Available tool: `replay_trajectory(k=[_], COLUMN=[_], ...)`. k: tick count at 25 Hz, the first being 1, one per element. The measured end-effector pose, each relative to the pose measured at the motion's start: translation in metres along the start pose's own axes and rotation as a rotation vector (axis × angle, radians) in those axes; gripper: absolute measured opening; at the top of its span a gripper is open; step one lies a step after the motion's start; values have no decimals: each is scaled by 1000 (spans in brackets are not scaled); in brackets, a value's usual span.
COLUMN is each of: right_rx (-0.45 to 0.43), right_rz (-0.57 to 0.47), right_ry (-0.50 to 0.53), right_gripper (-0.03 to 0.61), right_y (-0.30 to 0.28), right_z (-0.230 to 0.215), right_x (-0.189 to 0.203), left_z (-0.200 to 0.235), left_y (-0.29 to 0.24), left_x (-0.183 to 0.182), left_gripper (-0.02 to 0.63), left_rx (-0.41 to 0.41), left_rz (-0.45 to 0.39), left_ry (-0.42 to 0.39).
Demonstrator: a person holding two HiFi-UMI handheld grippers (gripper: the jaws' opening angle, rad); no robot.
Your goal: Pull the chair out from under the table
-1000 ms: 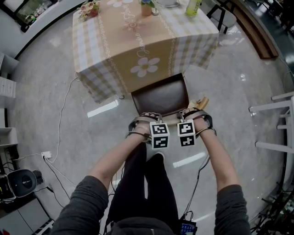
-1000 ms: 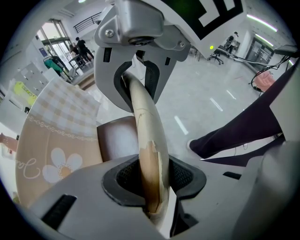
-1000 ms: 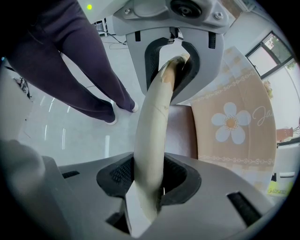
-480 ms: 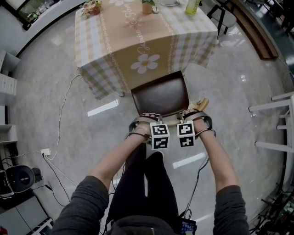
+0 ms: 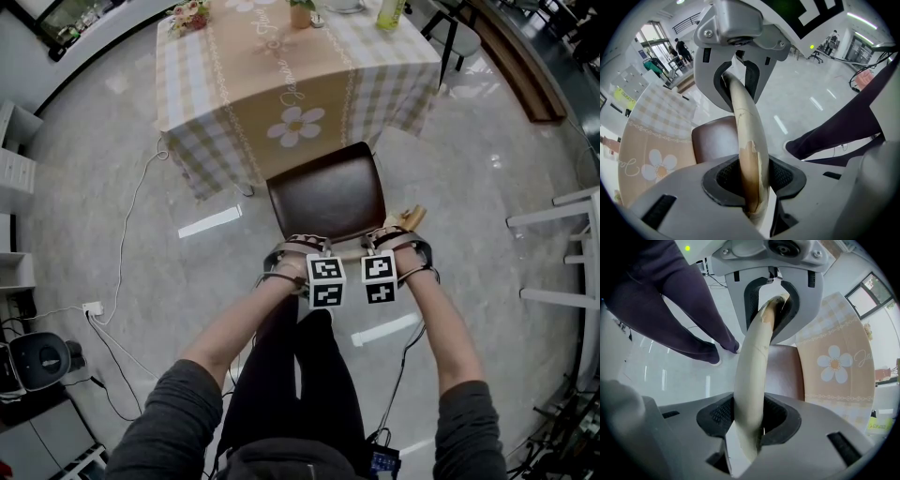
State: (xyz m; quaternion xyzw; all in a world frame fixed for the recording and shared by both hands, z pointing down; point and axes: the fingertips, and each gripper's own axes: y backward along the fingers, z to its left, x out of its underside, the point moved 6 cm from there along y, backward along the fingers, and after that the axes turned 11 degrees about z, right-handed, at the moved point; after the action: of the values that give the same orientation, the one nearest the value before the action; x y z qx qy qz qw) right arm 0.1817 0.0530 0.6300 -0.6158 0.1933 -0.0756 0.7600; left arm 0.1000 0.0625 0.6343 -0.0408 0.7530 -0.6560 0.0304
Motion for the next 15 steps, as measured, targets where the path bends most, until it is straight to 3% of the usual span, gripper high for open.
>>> replay_trajectory(k=[15], right_rx=[-2], right_rz=[4], right_ry=[-6], right_gripper=[138], right_y=[5], right_z=[34], right_x=[-3], left_z=[-31], left_y=[3], left_x=[-13], left_gripper=[138], left_rx=[-1], left_rz=[-1], left_ry=[-5])
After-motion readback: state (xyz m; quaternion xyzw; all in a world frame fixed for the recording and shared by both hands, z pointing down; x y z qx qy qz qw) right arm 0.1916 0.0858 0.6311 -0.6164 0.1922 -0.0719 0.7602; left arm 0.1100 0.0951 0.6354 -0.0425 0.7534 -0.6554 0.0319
